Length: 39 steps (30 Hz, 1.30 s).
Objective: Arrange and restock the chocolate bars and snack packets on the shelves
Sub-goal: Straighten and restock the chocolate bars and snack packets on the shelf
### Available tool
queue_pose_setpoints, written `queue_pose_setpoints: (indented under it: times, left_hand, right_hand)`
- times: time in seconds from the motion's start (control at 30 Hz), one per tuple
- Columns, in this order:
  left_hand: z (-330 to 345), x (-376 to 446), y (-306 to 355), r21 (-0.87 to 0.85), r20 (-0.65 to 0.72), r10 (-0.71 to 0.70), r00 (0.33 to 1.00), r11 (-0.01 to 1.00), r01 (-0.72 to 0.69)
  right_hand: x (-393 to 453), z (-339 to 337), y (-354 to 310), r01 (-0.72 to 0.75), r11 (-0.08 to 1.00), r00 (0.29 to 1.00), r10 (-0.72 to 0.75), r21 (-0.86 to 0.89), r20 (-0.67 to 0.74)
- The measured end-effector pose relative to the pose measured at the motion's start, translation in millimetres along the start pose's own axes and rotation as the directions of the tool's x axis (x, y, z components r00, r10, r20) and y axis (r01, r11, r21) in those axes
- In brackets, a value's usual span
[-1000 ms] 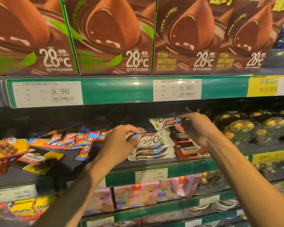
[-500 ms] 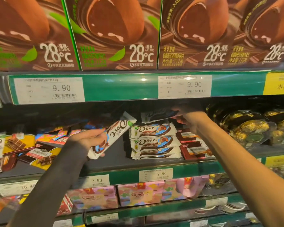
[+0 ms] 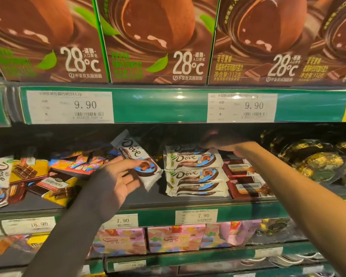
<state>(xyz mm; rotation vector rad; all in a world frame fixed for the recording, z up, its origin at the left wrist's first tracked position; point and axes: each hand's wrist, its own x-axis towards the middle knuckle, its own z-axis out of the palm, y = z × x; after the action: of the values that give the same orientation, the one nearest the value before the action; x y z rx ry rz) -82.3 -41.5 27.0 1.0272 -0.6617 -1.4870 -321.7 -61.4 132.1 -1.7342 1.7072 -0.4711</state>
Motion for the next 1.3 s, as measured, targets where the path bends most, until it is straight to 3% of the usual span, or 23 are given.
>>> queue_pose_setpoints:
  times: [0.17,0.23,0.37,0.53,0.67,0.77,0.87,0.93,1.07,1.17,1.3]
  left_hand:
    - [20.2,2.2,-2.2,0.051,-0.034,0.001,0.999,0.999,0.001]
    - [27.6,2.9,-4.3,0.072,-0.026,0.008,1.0,0.997,-0.006]
    - [40.9,2.7,-10.6,0.086,0.007,0.022,1.0,0.996,-0.022]
    - [53.9,1.1,-17.6,0.093,0.045,0.039,0.998,0.995,-0.043]
    - [56.0,-6.5,-23.9,0.206,0.059,0.096,0.994,0.973,-0.106]
    - [39.7,-9.2,-29.4,0.519,0.038,0.276,0.96,0.816,-0.255]
    - [11.8,-10.9,-37.0,0.803,0.121,0.467,0.876,0.473,-0.362]
    - [2.8,-16.1,-42.2,0.867,0.211,0.495,0.843,0.304,-0.395]
    - [9.9,-24.1,-45.4,0.876,0.272,0.444,0.854,0.253,-0.411]
    - [15.8,-22.5,-47.5,0.873,0.3,0.418,0.858,0.241,-0.423]
    - [16.1,-21.1,-51.3,0.866,0.296,0.439,0.848,0.252,-0.433]
  right_hand:
    - [34.5,13.9,68.9,0.06,0.998,0.993,-0.062,0.026,0.101]
    - [38.8,17.1,72.4,0.123,0.98,0.991,-0.129,0.154,0.028]
    - [29.2,21.7,41.5,0.267,0.935,0.958,-0.232,0.233,-0.17]
    - [14.7,33.8,41.2,0.306,0.943,0.952,-0.308,0.129,-0.006]
    - [13.3,35.5,43.9,0.338,0.915,0.939,-0.344,0.221,-0.012]
    - [14.5,28.5,55.5,0.306,0.923,0.952,-0.304,0.232,-0.047]
    - [14.5,22.0,70.5,0.295,0.922,0.954,-0.299,0.251,-0.022]
    - [14.7,25.4,76.0,0.297,0.913,0.95,-0.313,0.28,0.012]
    - [24.1,40.0,86.5,0.362,0.931,0.928,-0.364,-0.038,-0.085]
    - [22.2,47.0,95.8,0.375,0.911,0.9,-0.402,-0.172,-0.167]
    - [13.5,52.7,106.5,0.388,0.85,0.87,-0.465,-0.357,-0.161]
